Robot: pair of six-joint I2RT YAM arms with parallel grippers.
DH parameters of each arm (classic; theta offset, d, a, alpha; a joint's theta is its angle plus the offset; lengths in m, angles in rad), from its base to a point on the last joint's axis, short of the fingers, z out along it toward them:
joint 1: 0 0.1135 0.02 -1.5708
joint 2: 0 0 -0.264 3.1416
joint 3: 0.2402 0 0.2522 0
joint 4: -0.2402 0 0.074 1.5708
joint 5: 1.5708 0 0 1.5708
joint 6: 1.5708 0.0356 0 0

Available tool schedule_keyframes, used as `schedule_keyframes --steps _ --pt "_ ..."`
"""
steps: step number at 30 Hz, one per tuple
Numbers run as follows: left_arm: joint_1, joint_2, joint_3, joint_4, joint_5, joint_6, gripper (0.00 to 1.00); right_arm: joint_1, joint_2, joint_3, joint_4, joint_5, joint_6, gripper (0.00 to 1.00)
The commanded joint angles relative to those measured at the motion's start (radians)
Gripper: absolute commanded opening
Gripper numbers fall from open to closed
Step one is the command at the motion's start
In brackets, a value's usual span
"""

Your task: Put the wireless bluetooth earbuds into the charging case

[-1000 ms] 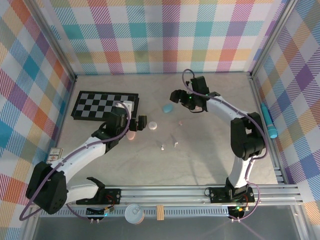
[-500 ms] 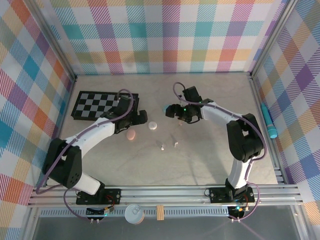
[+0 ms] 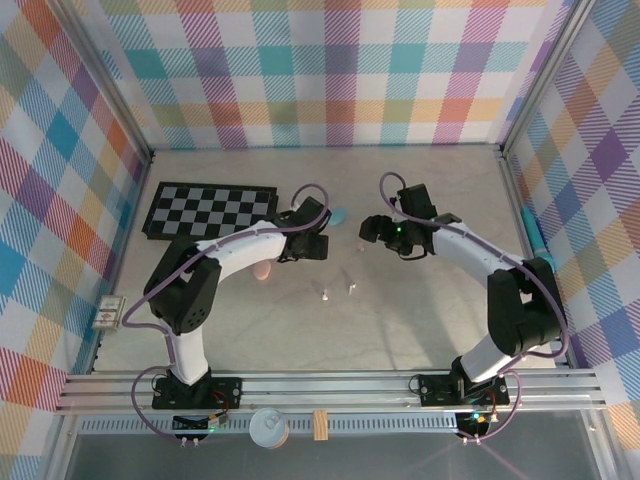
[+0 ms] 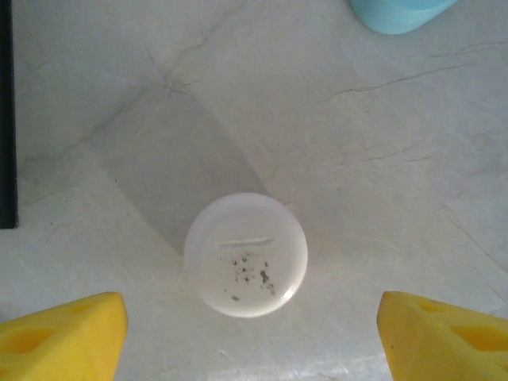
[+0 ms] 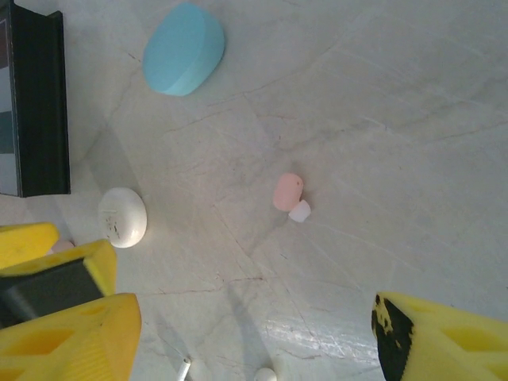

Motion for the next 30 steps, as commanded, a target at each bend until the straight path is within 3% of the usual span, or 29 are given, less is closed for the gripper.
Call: schedule_keyframes --steps 1,15,19,27,30 --pt "-0.001 0.040 0.041 -0.042 -0.039 0.004 0.78 0.000 -0.028 -0.024 0.011 0.007 0.017 0.76" --pt "-0.001 0.136 0.068 -0.015 -0.054 -0.014 0.62 -0.001 -0.042 -0.034 0.011 0.000 0.017 0.76" --pt "-0.001 0.137 0.059 0.000 -0.052 -0.013 0.50 -0.001 -0.051 -0.049 0.031 -0.023 0.037 0.76" --pt "-0.001 0.150 0.051 0.001 -0.049 -0.010 0.60 -0.002 -0.082 -0.047 0.027 -0.041 0.044 0.76" --pt "-0.001 0.151 0.047 0.007 -0.041 -0.012 0.59 -0.006 -0.098 -0.048 0.017 -0.037 0.042 0.76"
